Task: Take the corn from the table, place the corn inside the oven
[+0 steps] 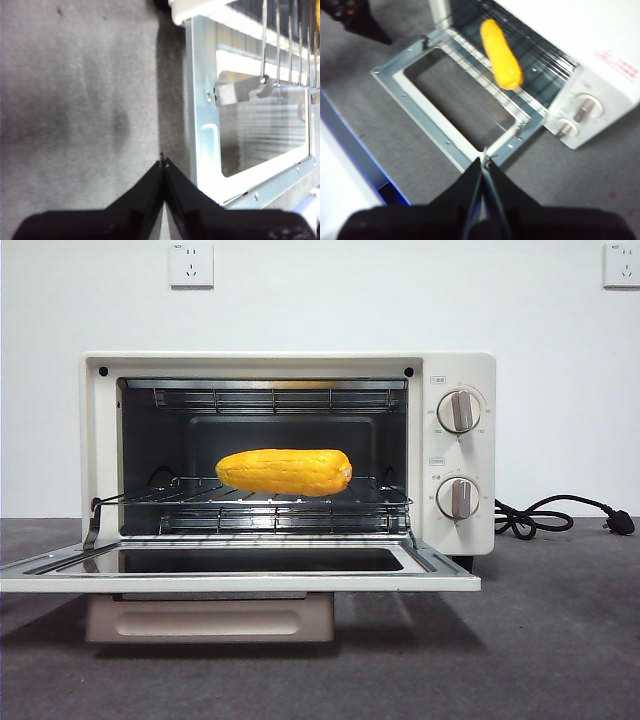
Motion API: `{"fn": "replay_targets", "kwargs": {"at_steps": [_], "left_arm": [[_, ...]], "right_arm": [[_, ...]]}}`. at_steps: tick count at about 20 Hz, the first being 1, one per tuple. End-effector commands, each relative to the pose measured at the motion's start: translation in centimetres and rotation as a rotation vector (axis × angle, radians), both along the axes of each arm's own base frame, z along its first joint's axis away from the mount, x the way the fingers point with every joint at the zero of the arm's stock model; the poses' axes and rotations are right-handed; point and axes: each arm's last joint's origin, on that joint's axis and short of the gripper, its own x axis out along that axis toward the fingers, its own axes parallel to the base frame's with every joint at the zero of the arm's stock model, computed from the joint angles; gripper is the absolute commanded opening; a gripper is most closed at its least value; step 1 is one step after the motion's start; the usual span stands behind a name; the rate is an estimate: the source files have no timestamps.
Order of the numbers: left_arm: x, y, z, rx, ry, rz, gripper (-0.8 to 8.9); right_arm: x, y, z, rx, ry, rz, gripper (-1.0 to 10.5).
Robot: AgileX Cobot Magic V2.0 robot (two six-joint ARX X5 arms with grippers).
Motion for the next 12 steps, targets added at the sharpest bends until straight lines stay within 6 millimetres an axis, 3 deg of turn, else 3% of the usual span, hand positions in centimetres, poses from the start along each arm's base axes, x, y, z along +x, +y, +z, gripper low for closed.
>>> {"fn": "replay_targets", "kwargs": {"at_steps": [1,8,12], "left_arm": [[0.1,-0.7,-0.4,-0.009,0.016,-0.03,-0.08],[0.6,-3.8,-2.0,-0.004,0.069,-0.178,-0.08],[0.7,-4.0,-2.0,-0.007,0.072,-0.182,-0.08]], "right_arm": [[1.1,-0.4,-0.3,-0.004,0.015,-0.017,-0.1],[3.2,-1.2,-1.0,-0.017,0.06,-0.043,-0.1],[4.0,-1.5,-1.6,-0.044,0.095,-0.052,-0.1]]}}
